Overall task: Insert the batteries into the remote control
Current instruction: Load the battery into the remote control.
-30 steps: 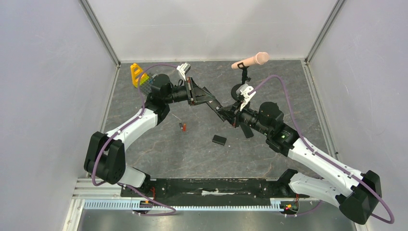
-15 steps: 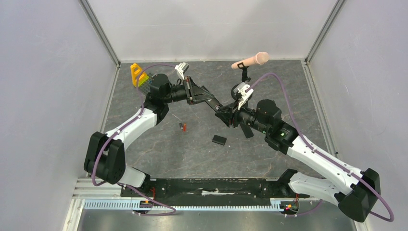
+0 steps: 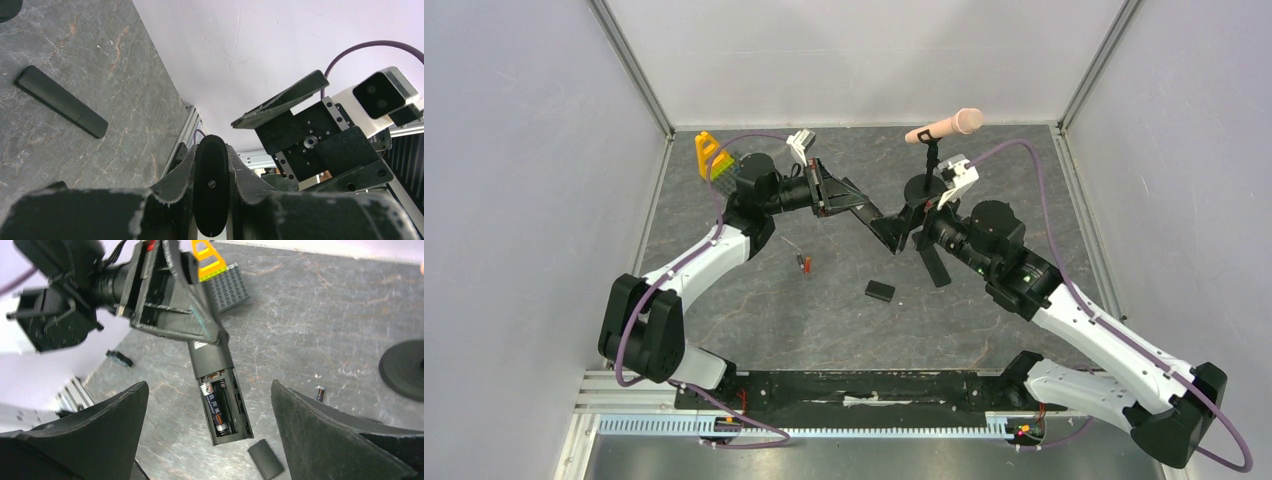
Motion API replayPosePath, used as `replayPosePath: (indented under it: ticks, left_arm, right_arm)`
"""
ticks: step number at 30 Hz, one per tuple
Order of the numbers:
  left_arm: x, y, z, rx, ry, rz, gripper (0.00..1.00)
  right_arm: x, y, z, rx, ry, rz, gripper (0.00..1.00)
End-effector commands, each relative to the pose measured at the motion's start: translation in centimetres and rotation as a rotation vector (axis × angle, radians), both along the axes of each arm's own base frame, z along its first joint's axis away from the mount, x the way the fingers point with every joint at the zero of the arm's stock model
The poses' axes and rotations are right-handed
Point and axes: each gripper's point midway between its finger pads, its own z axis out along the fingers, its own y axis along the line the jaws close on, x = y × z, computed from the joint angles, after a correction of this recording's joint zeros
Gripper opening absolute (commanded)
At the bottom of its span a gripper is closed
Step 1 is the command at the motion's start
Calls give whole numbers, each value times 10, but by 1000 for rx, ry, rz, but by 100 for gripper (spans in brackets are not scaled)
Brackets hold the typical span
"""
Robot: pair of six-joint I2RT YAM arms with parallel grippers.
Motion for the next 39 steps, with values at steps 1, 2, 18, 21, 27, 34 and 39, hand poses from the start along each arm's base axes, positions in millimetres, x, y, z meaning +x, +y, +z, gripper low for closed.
replayPosePath:
  ticks: [1, 2, 18, 21, 27, 34, 39]
  left_arm:
    - [-3, 3, 15, -18, -48, 12, 2]
    - [-3, 4, 16, -19, -51, 21, 2]
    - [-10, 10, 26, -33, -69, 58, 2]
    - [-11, 11, 24, -32, -65, 59, 2]
    - [-12, 11, 24, -34, -60, 59, 2]
    - [-14, 11, 34, -68, -41, 54, 2]
    - [-17, 11, 52, -117, -45, 42, 2]
  right_arm:
    - [10, -18, 11, 198, 197, -199, 98]
    - [9, -17, 8, 226, 233, -201, 98]
    - [5, 24, -20, 507, 564, -100, 95]
    - [3, 25, -21, 556, 587, -79, 85]
    - [1, 27, -25, 590, 611, -58, 72]
    - [-1, 30, -36, 595, 640, -37, 58]
    - [-2, 26, -45, 604, 647, -43, 45]
